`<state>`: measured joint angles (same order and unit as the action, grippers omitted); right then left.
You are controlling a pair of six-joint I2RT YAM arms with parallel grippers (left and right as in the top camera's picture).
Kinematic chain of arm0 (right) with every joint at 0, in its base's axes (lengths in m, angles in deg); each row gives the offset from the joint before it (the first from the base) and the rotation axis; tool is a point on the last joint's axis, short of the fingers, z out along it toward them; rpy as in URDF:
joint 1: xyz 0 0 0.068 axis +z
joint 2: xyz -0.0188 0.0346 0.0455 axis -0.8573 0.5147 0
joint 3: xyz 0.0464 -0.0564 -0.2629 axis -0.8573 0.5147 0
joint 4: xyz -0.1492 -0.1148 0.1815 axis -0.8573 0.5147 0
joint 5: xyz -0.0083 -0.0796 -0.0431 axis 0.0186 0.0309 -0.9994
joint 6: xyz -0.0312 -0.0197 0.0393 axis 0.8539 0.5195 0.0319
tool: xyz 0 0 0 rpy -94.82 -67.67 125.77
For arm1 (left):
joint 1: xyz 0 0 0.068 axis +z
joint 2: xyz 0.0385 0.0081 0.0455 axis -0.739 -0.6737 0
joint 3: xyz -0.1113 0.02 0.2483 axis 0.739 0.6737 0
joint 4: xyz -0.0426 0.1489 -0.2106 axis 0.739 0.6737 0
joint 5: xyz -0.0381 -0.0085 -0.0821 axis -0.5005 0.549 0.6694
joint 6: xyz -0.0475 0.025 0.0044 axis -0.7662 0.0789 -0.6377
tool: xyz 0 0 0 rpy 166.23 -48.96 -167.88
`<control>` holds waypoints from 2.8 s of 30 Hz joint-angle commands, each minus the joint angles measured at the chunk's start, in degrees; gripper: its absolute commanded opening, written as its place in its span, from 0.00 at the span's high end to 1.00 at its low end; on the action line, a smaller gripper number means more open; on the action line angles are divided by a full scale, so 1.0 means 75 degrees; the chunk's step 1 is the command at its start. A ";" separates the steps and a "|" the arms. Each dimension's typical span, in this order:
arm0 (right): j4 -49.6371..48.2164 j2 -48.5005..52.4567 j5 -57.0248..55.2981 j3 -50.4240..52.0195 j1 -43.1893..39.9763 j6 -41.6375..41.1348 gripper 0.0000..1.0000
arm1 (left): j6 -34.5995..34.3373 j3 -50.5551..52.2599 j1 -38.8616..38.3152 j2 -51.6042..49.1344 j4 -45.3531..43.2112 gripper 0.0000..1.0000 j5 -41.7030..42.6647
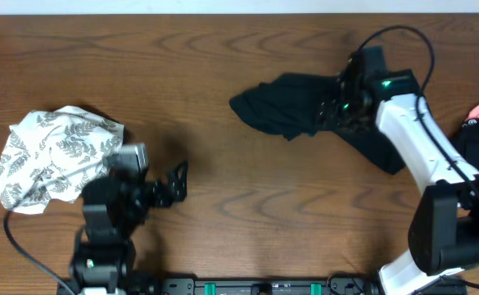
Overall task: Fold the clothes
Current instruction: 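Drag the black garment with the right gripper to the table center, then reach the left gripper to the black garment's left edge and grasp it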
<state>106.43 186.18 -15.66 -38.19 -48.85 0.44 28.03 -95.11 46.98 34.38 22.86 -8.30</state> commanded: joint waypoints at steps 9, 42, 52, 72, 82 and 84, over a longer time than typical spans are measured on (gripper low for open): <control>-0.2066 0.0015 -0.0073 0.1550 0.0495 -0.2264 0.43 | -0.0731 -0.1626 -0.0224 -0.2107 -0.1448 0.02 0.1655; -0.1985 -0.2716 0.1652 0.0836 0.1332 -0.0318 0.99 | -0.0230 -0.2250 -0.1096 -0.2116 0.0935 0.02 -0.1110; -0.1746 -0.2946 0.1649 0.0836 0.2028 0.0166 0.99 | -0.0233 -0.2250 -0.1102 -0.2218 0.0938 0.02 -0.1102; -0.2075 -0.2946 0.1556 0.0836 0.2250 0.0189 0.99 | -0.0667 -0.2250 -0.1859 -0.2783 0.0478 0.01 0.0804; -0.2611 -0.2943 0.1454 0.0836 0.2253 -0.0478 0.99 | -0.0376 -0.2250 -0.3255 -0.3754 -0.0670 0.18 0.0644; -0.2629 -0.2943 0.1460 0.0836 0.2256 -0.0478 0.99 | -0.0216 -0.2250 -0.3477 -0.3955 -0.0985 0.18 0.0589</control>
<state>87.24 164.26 -4.53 -31.96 -32.61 -1.46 23.94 -110.69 22.98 6.36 17.39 -3.82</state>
